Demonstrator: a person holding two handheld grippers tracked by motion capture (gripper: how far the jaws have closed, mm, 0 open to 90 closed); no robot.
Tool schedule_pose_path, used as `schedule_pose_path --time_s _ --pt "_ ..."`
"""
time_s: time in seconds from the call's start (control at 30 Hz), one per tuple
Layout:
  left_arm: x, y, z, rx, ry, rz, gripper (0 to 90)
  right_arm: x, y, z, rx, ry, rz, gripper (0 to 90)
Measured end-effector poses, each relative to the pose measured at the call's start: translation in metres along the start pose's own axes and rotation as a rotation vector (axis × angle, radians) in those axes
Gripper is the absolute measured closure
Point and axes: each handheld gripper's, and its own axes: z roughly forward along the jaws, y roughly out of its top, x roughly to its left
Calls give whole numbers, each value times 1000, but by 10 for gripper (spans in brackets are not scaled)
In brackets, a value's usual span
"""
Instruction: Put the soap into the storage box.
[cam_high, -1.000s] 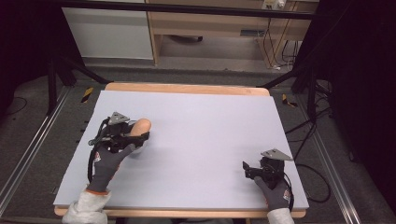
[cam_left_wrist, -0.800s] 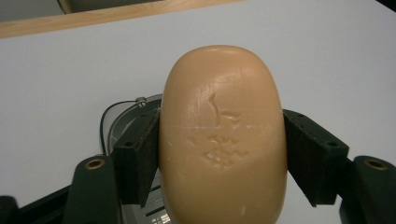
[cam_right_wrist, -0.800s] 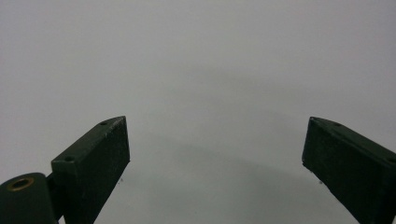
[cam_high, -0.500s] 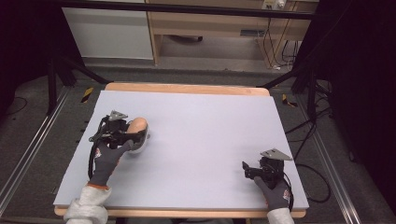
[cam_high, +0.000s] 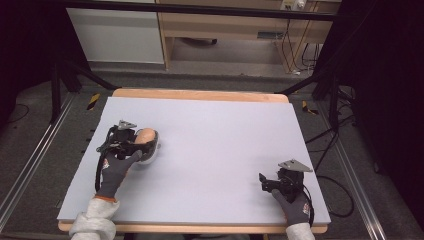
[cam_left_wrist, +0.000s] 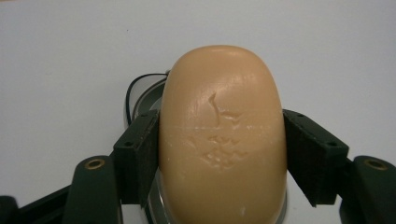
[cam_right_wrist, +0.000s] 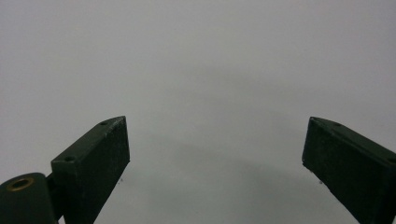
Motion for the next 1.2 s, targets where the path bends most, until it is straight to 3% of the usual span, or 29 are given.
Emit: schedule_pose_path --time_s 0.67,0.87,1.2 --pt "1 -7 9 34 13 -2 316 0 0 0 4 2 -6 74" --pt "1 -7 10 44 -4 -13 310 0 0 0 3 2 -8 74" --pt "-3 -7 9 42 8 14 291 0 0 0 1 2 -8 74"
